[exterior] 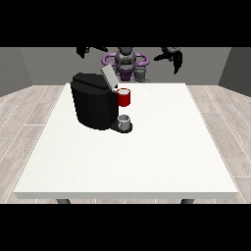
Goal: Insert the coffee pod into the coffee machine and close the lid
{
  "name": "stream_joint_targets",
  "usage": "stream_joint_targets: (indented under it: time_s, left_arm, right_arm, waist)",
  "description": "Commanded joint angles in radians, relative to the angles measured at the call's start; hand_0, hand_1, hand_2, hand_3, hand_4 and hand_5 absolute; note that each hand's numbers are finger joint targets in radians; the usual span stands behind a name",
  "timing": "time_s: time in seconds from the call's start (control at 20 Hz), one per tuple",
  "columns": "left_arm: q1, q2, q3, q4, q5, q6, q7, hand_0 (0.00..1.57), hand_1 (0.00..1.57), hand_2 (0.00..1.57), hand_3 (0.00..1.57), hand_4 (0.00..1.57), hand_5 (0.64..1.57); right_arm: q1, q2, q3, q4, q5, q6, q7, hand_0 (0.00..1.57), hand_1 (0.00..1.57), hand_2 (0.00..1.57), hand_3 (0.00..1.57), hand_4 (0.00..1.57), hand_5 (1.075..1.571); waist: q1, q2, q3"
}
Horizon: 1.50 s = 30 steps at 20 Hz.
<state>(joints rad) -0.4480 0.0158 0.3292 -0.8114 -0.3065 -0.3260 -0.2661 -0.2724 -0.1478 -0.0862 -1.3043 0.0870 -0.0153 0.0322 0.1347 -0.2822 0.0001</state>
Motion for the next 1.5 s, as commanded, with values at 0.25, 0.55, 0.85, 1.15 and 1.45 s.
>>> stream_joint_targets:
  time_s: [0.25,0.55,0.85,1.15,1.45]
  left_arm:
    - [0.033,-0.015,-0.125,-0.236,0.108,0.029,0.107,0.00,0.00,0.00,0.00,0.36,1.571]
    - [0.084,-0.016,-0.159,-0.359,0.123,0.025,0.132,0.00,0.00,0.00,0.00,0.28,1.571]
    - [0.151,0.010,-0.175,-0.450,0.165,0.044,0.112,0.00,0.00,0.00,0.00,0.37,1.571]
    - [0.194,0.013,-0.195,-0.586,0.192,0.059,0.206,0.00,0.00,0.00,0.00,0.36,1.571]
    - [0.160,0.074,-0.150,-0.603,0.214,0.079,0.196,0.00,0.00,0.00,0.00,0.32,1.571]
  right_arm:
    - [-0.161,-0.043,-0.089,0.099,-0.067,0.013,0.038,0.00,0.00,0.00,0.00,0.00,1.571]
    - [-0.224,-0.041,-0.163,0.163,-0.169,0.027,0.052,0.00,0.00,0.00,0.00,0.10,1.571]
    - [-0.293,-0.026,-0.105,0.205,-0.135,0.017,0.086,0.00,0.00,0.00,0.00,0.00,1.571]
    - [-0.361,-0.045,-0.107,0.251,-0.145,0.030,0.093,0.00,0.00,0.00,0.00,0.00,1.571]
    - [-0.392,-0.038,-0.063,0.276,-0.122,0.066,0.029,0.00,0.00,0.00,0.00,0.00,1.571]
  waist:
    - [0.057,0.125,0.0002]
    - [0.081,0.185,0.0004]
    - [0.052,0.257,-0.0001]
    - [0.057,0.268,0.0001]
    - [0.009,0.329,0.0000]
